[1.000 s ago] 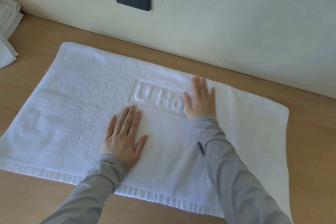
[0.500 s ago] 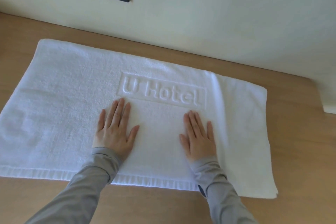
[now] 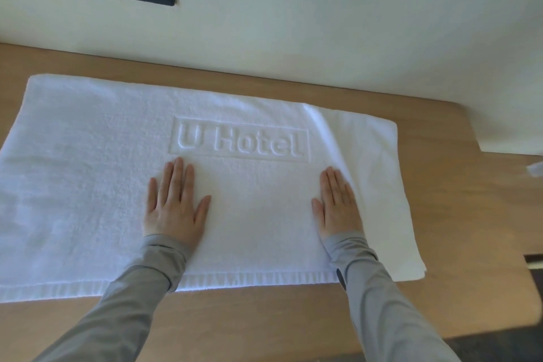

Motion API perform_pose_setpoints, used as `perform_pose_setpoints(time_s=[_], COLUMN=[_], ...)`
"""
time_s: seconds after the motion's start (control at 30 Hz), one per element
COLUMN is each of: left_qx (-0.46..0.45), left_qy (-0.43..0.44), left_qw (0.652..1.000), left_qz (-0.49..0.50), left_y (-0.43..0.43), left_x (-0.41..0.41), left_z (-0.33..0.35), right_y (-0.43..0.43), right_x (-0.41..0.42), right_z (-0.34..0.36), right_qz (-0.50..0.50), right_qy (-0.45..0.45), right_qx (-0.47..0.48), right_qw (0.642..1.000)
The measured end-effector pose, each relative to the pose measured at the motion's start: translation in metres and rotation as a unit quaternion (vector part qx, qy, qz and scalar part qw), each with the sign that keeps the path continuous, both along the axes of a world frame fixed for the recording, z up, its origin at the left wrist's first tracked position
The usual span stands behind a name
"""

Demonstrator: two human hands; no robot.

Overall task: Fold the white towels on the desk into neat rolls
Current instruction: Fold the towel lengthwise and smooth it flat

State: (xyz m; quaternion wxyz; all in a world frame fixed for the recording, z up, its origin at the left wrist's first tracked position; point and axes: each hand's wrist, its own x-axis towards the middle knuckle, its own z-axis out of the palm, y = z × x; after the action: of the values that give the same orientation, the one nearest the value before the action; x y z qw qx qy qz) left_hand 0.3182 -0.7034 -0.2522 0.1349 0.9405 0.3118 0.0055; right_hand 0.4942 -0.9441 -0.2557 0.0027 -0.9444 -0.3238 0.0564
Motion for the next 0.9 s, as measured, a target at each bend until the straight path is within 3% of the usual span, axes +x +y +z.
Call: perform_pose_setpoints(time_s=[0.23,0.33,0.4,0.47,0.53,0.67,0.7,0.9], left_qx=[-0.053,-0.047,-0.042,-0.042,-0.023,0.000,0.004,0.028], left_qy=[-0.045,-0.032,-0.024,-0.016,0.004,0.013,0.011,0.008], left_qw=[0.993,0.992,0.992,0.992,0.993,0.994,0.995,0.996], left_qz=[-0.091,-0.112,-0.116,-0.116,-0.115,-0.105,-0.099,-0.081], left_y=[-0.079,-0.113,-0.129,-0.138,-0.142,-0.144,-0.145,-0.148], left_x=[0.066,0.098,0.112,0.120,0.122,0.121,0.122,0.123], left_z=[0.017,0.010,0.007,0.008,0.006,-0.002,-0.004,-0.004], right_y=[-0.002,-0.004,-0.014,-0.029,-0.044,-0.065,-0.068,-0.055], right_x=[0.004,0.013,0.026,0.052,0.088,0.166,0.180,0.233], right_z=[0.000,0.012,0.027,0.037,0.042,0.036,0.034,0.027], right_qz=[0.019,0.019,-0.032,-0.090,-0.181,-0.372,-0.390,-0.410], right_qy=[0.025,0.100,0.116,0.073,0.103,0.219,0.238,0.284], right_qx=[0.017,0.114,0.247,0.340,0.388,0.456,0.455,0.396], right_qw=[0.999,0.988,0.962,0.933,0.898,0.778,0.764,0.771])
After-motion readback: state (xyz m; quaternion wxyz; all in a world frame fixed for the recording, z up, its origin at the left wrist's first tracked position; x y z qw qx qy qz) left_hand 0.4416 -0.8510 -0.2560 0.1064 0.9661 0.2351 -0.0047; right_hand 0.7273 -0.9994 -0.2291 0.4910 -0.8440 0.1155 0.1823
